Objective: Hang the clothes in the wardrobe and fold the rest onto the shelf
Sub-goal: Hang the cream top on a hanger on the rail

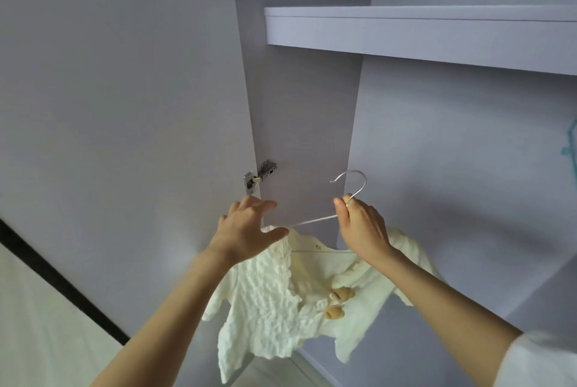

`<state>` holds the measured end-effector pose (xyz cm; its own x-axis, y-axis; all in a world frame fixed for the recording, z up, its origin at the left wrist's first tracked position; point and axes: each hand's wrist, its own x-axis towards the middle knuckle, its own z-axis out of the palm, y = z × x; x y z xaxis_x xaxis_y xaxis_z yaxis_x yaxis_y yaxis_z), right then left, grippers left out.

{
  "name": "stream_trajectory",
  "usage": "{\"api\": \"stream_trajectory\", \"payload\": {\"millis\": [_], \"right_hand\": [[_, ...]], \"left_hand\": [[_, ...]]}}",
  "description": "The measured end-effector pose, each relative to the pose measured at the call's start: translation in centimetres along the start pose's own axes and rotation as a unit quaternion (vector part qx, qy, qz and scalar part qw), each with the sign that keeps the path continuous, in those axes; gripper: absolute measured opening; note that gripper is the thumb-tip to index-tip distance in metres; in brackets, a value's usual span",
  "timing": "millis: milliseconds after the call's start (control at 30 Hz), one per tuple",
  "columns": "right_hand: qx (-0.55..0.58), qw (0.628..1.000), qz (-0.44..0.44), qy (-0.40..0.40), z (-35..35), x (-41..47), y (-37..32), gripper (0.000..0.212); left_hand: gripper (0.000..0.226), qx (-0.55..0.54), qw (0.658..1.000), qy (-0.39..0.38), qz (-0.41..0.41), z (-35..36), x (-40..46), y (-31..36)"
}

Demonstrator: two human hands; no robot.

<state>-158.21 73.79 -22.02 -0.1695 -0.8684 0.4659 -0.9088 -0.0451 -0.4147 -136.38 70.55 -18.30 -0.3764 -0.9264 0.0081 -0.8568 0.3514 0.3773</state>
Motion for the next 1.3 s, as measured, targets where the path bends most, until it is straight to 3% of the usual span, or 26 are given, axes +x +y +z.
{"api": "stream_trajectory", "payload": {"millis": [133, 233, 333, 400, 467, 567, 633, 700, 733, 833, 1000, 1133, 1300], "right_hand": [[0.063, 0.998, 0.009, -0.01, -0.5, 0.2, -1.5, 0.029], [0.14, 0.99, 0.008, -0.012, -1.0, 0.2, -2.0, 0.019], [0.229, 0.972, -0.022, -0.039, -2.3, -0.3, -0.9, 0.011], [0.207, 0.978, -0.018, -0.021, -3.2, -0.6, 1.3, 0.021], [0.128, 0.991, 0.045, -0.009, -3.8, -0.9, 4.7, 0.037], [-0.014, 0.977, 0.183, -0.11, -4.1, -1.6, 9.0, 0.047], [-0.048, 0.952, 0.238, -0.188, -3.8, -1.7, 10.5, 0.035], [-0.064, 0.943, 0.234, -0.225, -3.3, -1.9, 10.9, 0.014], [-0.057, 0.946, 0.225, -0.227, -2.9, -2.0, 11.0, 0.021], [-0.038, 0.956, 0.217, -0.193, -2.1, -2.1, 10.8, 0.025], [0.023, 0.986, 0.168, -0.004, -3.9, -0.1, 9.9, 0.023], [0.065, 0.978, 0.159, 0.117, -6.5, 0.9, 9.3, 0.021], [-0.04, 0.97, 0.231, 0.06, -6.9, -0.9, 11.0, 0.035]], "left_hand": [[0.047, -0.006, 0.995, 0.005, 0.095, 2.4, -0.2, 1.7], [0.024, -0.054, 0.992, 0.073, 0.09, 3.3, 0.1, 2.8], [0.02, -0.123, 0.98, 0.131, 0.087, 3.6, 0.1, 2.5], [0.019, -0.136, 0.972, 0.167, 0.097, 3.5, -0.1, 1.9], [0.018, -0.144, 0.965, 0.193, 0.101, 3.2, -0.1, 1.3], [0.015, -0.146, 0.956, 0.23, 0.107, 2.4, -0.2, 0.3], [0.014, -0.142, 0.951, 0.254, 0.104, 1.9, -0.4, -0.2], [0.014, -0.143, 0.947, 0.27, 0.094, 1.6, -0.5, -0.7], [0.014, -0.143, 0.946, 0.275, 0.092, 1.5, -0.5, -0.9], [0.014, -0.132, 0.947, 0.279, 0.093, 1.5, -0.8, -1.5], [0.013, -0.076, 0.951, 0.287, 0.086, 1.9, -1.1, -2.8], [0.013, -0.081, 0.941, 0.323, 0.062, 2.1, -1.1, -3.2], [0.014, -0.127, 0.915, 0.378, 0.063, 1.3, -0.7, -2.4]]}}
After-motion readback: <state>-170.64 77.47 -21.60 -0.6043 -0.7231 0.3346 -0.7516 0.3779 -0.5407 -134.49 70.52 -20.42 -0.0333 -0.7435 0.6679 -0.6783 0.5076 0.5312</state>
